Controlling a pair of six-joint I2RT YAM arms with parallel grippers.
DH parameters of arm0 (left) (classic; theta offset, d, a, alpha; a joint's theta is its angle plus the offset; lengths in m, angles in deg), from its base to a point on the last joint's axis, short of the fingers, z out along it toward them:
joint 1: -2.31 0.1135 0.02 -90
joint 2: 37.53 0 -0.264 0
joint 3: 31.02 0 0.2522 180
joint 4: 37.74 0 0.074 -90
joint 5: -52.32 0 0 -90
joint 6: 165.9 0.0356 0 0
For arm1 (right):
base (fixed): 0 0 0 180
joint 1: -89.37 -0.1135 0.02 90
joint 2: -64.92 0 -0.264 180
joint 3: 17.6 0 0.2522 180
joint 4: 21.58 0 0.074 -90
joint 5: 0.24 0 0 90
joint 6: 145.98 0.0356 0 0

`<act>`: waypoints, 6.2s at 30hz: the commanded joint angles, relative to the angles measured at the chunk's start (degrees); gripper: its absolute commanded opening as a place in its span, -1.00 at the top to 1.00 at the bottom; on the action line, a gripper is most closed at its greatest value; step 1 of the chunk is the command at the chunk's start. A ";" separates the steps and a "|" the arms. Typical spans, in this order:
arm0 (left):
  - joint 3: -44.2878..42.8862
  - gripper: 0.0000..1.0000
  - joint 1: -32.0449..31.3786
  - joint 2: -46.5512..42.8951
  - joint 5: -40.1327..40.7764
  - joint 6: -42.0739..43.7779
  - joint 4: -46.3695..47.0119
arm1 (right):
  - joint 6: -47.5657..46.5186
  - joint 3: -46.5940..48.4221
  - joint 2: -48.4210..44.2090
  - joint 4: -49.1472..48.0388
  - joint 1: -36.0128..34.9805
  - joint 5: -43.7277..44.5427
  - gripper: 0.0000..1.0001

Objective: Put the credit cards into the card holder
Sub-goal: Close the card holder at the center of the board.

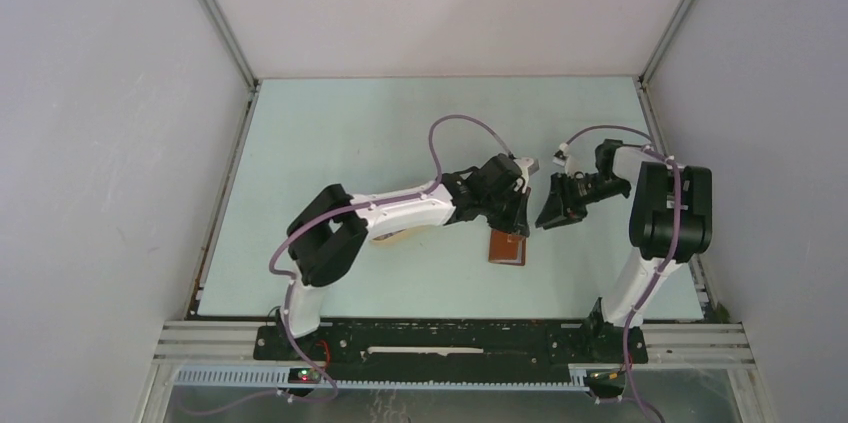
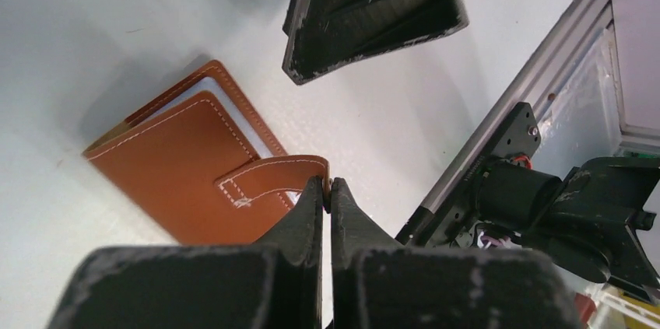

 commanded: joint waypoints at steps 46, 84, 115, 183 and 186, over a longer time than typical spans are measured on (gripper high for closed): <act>5.83 0.39 4.82 0.51 -5.99 -0.86 1.76 | -4.04 1.04 -7.07 1.71 -3.47 -10.43 0.05; -3.33 0.31 2.69 7.06 -4.53 0.56 -7.40 | 3.46 0.23 -1.55 -5.43 -13.79 18.68 0.31; 14.94 -0.42 8.60 4.61 -17.31 -16.23 10.42 | 1.77 0.01 -0.92 -5.01 -17.83 28.28 0.48; 10.33 0.44 -15.14 4.19 58.17 51.09 4.30 | -6.08 1.00 -11.82 1.13 9.89 -10.46 0.21; 9.90 0.12 -15.91 3.47 55.50 47.93 1.75 | -6.06 1.01 -11.87 1.18 9.89 -10.40 0.21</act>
